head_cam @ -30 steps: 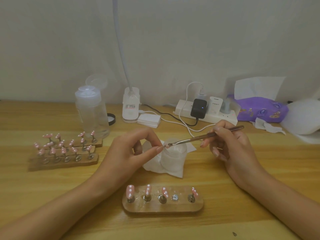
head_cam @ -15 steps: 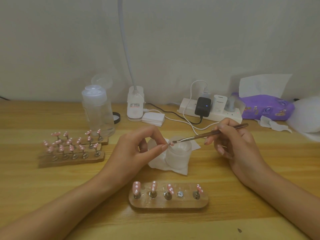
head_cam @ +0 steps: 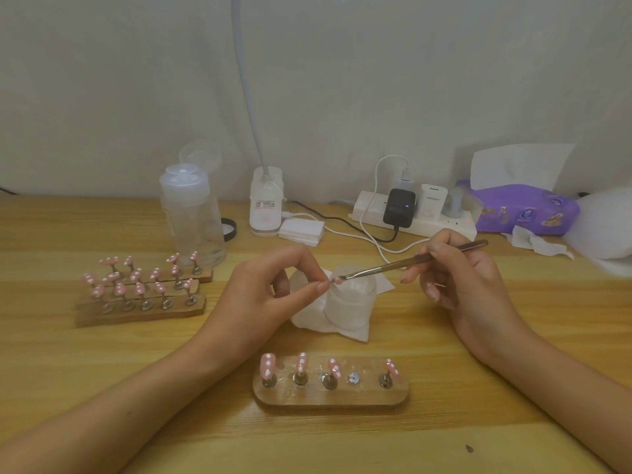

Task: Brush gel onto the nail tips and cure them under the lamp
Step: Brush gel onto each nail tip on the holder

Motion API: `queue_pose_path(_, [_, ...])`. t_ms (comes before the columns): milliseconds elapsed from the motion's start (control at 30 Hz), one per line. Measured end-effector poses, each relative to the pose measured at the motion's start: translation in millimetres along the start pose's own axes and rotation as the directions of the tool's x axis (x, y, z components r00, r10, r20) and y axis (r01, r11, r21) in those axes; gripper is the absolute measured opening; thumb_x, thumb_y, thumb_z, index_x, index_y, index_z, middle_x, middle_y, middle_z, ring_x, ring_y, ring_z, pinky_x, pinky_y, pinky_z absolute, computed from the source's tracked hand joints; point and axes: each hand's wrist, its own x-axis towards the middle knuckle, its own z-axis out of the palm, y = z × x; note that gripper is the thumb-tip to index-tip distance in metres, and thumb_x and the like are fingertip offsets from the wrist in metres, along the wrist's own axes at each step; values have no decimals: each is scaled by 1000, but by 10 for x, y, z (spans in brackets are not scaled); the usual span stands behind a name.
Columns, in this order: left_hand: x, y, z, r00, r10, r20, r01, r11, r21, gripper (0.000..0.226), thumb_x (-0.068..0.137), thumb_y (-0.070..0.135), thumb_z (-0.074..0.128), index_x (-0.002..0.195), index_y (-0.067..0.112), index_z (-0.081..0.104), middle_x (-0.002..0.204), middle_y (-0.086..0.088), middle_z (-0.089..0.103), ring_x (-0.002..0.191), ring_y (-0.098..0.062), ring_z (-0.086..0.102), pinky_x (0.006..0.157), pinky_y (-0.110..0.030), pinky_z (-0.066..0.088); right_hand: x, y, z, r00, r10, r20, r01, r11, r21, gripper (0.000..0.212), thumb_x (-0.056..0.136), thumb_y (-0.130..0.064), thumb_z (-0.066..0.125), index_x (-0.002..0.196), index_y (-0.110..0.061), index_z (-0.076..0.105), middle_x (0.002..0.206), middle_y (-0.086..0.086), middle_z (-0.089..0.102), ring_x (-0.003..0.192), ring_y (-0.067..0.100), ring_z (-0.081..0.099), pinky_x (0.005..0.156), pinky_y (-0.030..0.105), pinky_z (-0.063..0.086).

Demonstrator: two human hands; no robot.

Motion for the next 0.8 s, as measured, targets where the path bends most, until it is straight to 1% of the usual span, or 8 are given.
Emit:
queue_pose_path(133, [-2, -4, 2, 1000, -3, -3, 3, 1000, -8, 6, 86, 24, 72, 82, 22, 68, 65, 31, 57, 55, -6, 44, 61, -6, 40, -8, -21, 14, 999, -21, 38, 20, 1000, 14, 30, 95, -26, 51, 68, -31, 61, 72, 11, 72, 45, 11, 47, 39, 17, 32])
queue_pose_path(267, [3, -14, 8, 1000, -5, -3, 5, 1000, -8, 6, 85, 28, 71, 82, 23, 68, 65, 30, 57, 55, -5, 44, 60, -6, 39, -2, -6, 1, 1000, 2, -6, -2, 1000, -5, 38, 101, -17, 47, 67, -28, 60, 69, 11, 71, 43, 10, 45, 38, 15, 30])
queue_pose_path(367, [3, -10, 7, 1000, -2, -8, 2, 1000, -13, 12, 82, 38, 67, 81, 26, 67, 66, 31, 58, 55, -3, 44, 61, -5, 40, -9, -22, 11, 999, -17, 35, 16, 1000, 16, 29, 95, -28, 51, 69, -30, 62, 72, 11, 72, 45, 12, 48, 39, 17, 32])
queue_pose_path(433, [0, -8, 5, 1000, 5, -14, -5, 1000, -11, 13, 81, 40, 65, 80, 27, 67, 65, 30, 57, 55, -3, 44, 59, -5, 38, -8, -15, 15, 999, -4, 51, 4, 1000, -4, 24, 92, -30, 51, 70, -29, 61, 73, 12, 72, 45, 12, 47, 39, 17, 33])
queue_pose_path(533, [1, -12, 3, 1000, 4, -15, -4, 1000, -6, 14, 81, 39, 66, 80, 25, 67, 67, 30, 58, 55, -3, 45, 59, -4, 38, -1, -2, -4, 1000, 9, -2, -9, 1000, 3, 29, 96, -24, 51, 69, -27, 61, 70, 11, 71, 44, 12, 45, 39, 16, 32])
queue_pose_path(667, [-1, -10, 4, 1000, 5, -14, -5, 1000, -7, 12, 82, 37, 66, 80, 25, 67, 66, 32, 58, 55, -1, 45, 61, -4, 39, -16, -18, 9, 999, 1, 41, -1, 1000, 3, 27, 95, -28, 51, 70, -29, 62, 73, 13, 72, 46, 13, 49, 39, 17, 33])
queue_pose_path(767, [1, -3, 4, 1000, 7, -15, -7, 1000, -14, 19, 80, 41, 64, 81, 22, 67, 65, 33, 57, 55, -1, 46, 61, -4, 39, 3, -10, -6, 1000, 15, -5, -15, 1000, -6, 38, 101, -20, 49, 66, -29, 61, 70, 12, 71, 44, 12, 45, 39, 17, 31])
queue_pose_path(800, [1, 1, 7, 1000, 6, -16, -6, 1000, -14, 19, 80, 40, 64, 80, 22, 67, 66, 33, 57, 55, -1, 46, 60, -4, 38, 4, -18, -6, 1000, 6, -7, -6, 1000, 6, 37, 100, -21, 49, 66, -30, 61, 70, 12, 71, 45, 12, 46, 39, 17, 32])
